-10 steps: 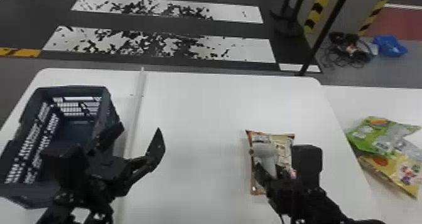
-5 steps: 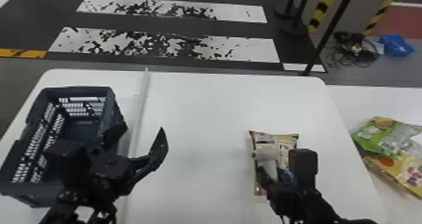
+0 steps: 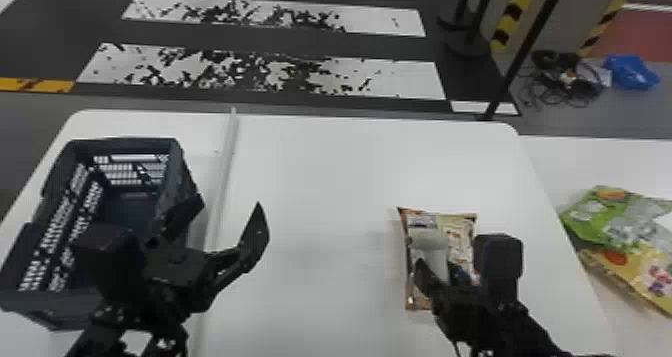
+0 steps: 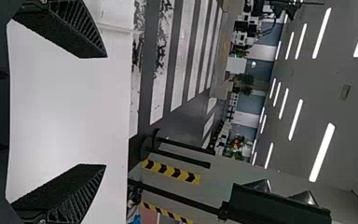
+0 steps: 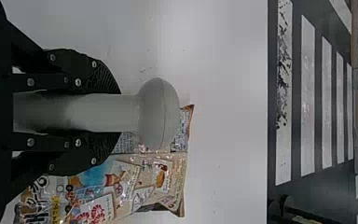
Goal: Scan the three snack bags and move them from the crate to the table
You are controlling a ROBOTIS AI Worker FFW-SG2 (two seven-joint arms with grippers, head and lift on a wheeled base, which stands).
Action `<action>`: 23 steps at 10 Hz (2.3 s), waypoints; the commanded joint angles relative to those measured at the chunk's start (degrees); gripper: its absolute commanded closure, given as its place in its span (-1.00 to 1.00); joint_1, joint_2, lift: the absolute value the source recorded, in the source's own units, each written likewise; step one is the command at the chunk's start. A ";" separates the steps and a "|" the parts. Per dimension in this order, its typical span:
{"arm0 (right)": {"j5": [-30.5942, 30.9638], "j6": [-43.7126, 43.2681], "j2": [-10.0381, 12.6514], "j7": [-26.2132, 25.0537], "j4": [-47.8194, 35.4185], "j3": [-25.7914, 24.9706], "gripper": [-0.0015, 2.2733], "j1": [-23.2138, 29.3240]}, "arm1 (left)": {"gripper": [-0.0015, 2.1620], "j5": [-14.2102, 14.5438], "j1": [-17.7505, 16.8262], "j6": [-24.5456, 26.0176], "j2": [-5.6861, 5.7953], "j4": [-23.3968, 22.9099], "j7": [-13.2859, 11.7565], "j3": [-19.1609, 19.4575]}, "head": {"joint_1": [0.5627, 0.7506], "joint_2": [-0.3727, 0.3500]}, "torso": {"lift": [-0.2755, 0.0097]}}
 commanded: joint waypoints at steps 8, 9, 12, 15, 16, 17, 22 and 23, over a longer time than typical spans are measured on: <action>-12.80 -12.25 -6.62 13.76 16.43 -25.93 0.80 -8.72 | -0.98 -2.90 1.14 3.27 -0.12 -3.03 0.97 -0.90 | 0.41 -0.83 | 0.50; -12.80 -17.35 -8.46 15.96 22.94 -26.98 0.80 -10.92 | -0.98 -3.34 1.58 3.09 -0.04 -3.47 1.23 -0.90 | 0.41 -0.93 | 0.50; -12.01 -27.54 -11.98 19.91 40.87 -27.33 0.80 -16.98 | -0.98 -3.69 2.81 3.09 -0.04 -4.00 1.32 -0.11 | 0.41 -0.94 | 0.50; -10.69 -31.94 -11.98 22.20 45.79 -26.10 0.80 -18.21 | -0.98 -4.04 2.81 3.09 -0.12 -4.00 1.32 -0.55 | 0.41 -0.94 | 0.50; -10.61 -31.94 -11.98 22.37 45.88 -25.93 0.79 -18.12 | -0.98 -4.04 2.81 3.09 -0.12 -3.91 1.32 -0.64 | 0.41 -0.94 | 0.50; -10.78 -31.94 -11.98 22.37 46.49 -25.40 0.72 -18.12 | -0.98 -4.04 2.73 3.09 -0.12 -3.82 1.32 -0.64 | 0.41 -0.94 | 0.50; -12.01 -31.94 -11.98 22.29 42.54 -25.84 -0.97 -16.19 | -0.97 -4.92 2.73 3.27 -0.04 -4.08 1.32 -1.61 | 0.41 -0.94 | 0.50; -15.44 -31.06 -11.80 22.29 35.94 -26.89 -0.94 -12.32 | -0.96 -5.01 2.73 3.62 -0.04 -4.17 1.32 -1.78 | 0.41 -0.94 | 0.50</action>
